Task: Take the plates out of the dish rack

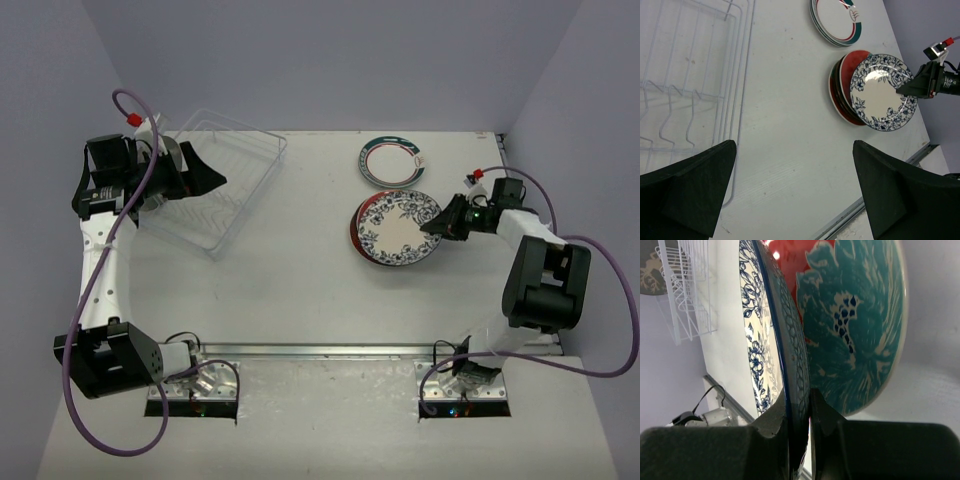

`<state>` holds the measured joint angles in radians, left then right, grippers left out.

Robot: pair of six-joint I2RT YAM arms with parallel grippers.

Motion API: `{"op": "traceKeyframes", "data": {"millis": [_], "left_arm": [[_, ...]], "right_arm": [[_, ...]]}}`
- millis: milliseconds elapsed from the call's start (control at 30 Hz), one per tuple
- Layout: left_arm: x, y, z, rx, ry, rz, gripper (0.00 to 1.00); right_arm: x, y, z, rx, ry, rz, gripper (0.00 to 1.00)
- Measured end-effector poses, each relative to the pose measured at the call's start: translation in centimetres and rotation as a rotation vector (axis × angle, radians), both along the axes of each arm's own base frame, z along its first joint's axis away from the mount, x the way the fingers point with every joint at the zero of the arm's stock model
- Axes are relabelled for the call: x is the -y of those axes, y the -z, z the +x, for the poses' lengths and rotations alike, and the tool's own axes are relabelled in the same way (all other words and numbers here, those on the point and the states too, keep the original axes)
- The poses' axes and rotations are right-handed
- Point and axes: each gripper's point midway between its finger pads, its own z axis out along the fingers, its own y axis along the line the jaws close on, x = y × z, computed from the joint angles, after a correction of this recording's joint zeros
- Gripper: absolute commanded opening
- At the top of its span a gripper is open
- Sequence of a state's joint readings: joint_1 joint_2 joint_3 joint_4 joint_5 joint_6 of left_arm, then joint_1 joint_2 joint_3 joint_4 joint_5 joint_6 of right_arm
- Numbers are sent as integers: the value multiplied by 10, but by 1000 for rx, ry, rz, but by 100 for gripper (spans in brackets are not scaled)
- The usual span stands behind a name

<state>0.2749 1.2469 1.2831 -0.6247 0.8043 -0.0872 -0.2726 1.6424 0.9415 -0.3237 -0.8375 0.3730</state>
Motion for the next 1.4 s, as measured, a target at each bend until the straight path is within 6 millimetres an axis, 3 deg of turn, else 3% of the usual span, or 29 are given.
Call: {"op": "traceKeyframes", "data": {"millis": [133,400,733,1133,1400], "left_arm": [[0,0,0,1,0,0,100],[0,0,0,1,0,0,100],[-1,0,1,1,-4,3,100],[-13,-16,9,54,-55,78,100],[-27,-16,13,55,-116,140,100]], "right_arm": [[4,-4,17,19,-4,3,1],[10,4,31,-4,-20,-9,18],[19,8,29,-27,-36,-90,57],[38,22,34,-12,-51,-377,66],[31,22,38,8,-88,-491,71]]}}
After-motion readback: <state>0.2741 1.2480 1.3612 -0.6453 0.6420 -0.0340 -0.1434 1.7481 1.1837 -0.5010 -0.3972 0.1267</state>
